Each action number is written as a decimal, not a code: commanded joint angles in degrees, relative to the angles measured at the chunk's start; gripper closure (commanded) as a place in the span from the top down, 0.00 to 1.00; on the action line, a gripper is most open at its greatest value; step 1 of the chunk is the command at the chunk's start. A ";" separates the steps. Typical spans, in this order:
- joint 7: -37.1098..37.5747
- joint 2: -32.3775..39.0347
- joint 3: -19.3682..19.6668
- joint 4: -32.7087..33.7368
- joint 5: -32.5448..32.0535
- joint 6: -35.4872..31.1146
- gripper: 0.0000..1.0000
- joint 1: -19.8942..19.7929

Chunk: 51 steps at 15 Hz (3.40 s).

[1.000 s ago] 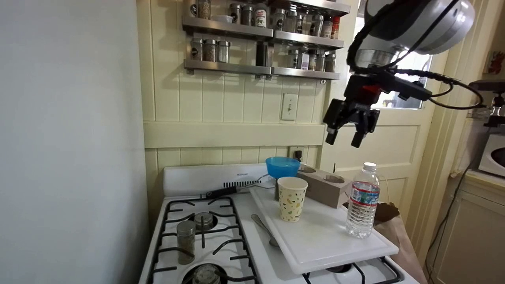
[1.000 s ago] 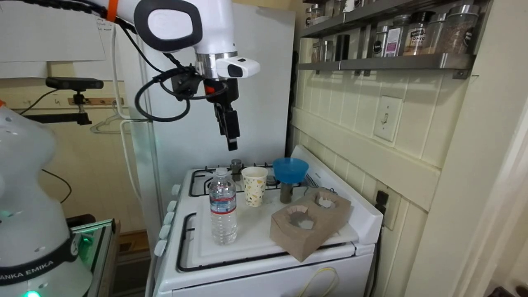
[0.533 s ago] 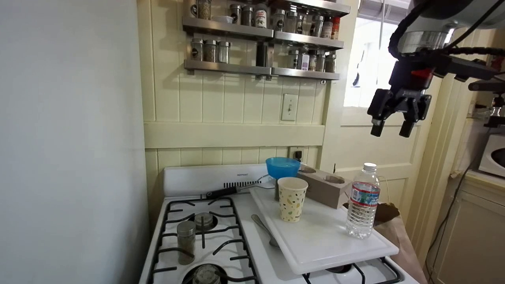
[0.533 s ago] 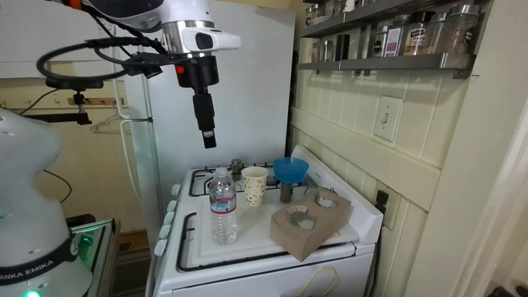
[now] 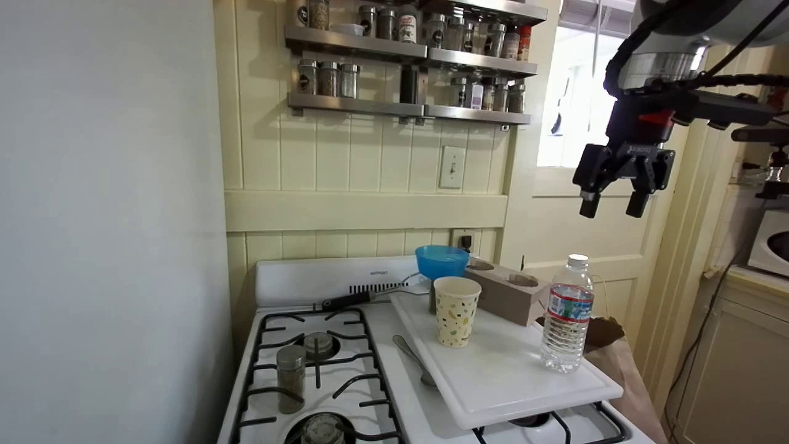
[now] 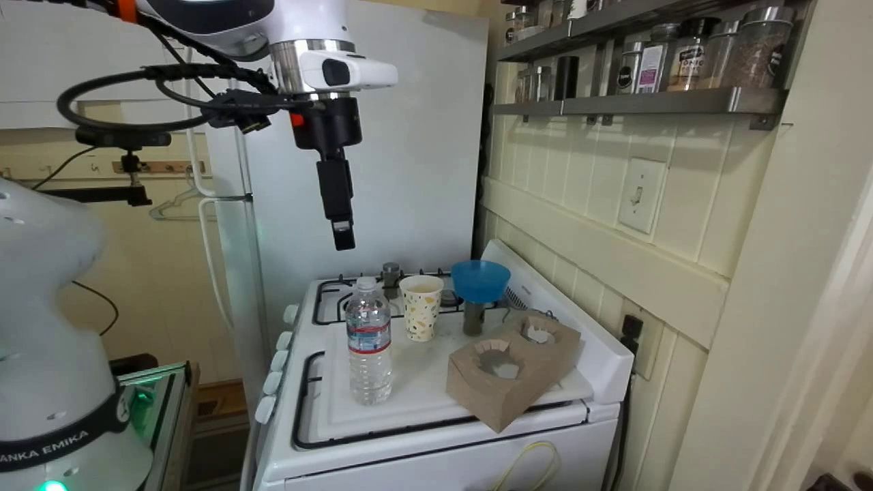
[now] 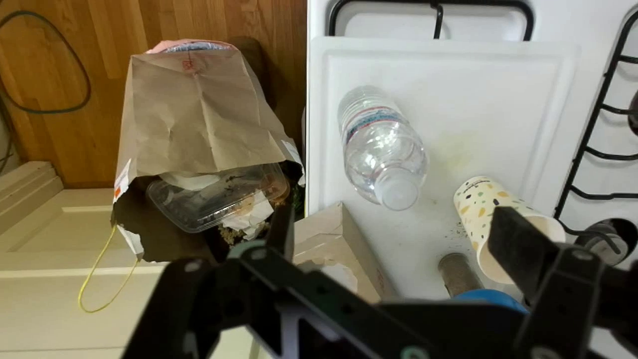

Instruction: Put the water bottle inside the bowl

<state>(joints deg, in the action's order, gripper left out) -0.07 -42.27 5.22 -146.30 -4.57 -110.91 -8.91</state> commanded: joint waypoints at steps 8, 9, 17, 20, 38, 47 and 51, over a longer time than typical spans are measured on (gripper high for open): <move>0.40 5.53 1.13 -2.53 1.99 -6.31 0.98 1.48; 0.03 5.88 1.34 -2.62 2.47 -7.62 0.95 1.73; -0.61 7.69 1.38 -3.90 4.80 -10.42 0.92 2.91; -0.58 8.35 1.59 -4.09 5.24 -10.19 0.83 2.68; -0.03 10.47 1.42 -3.63 4.69 -10.29 0.59 1.56; 0.16 10.69 1.26 -2.38 4.46 -10.37 0.44 1.10; 0.26 10.89 1.06 -1.72 4.29 -10.09 0.12 1.15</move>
<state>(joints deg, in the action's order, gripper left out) -0.12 -32.06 6.59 -148.40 0.13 -120.22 -7.59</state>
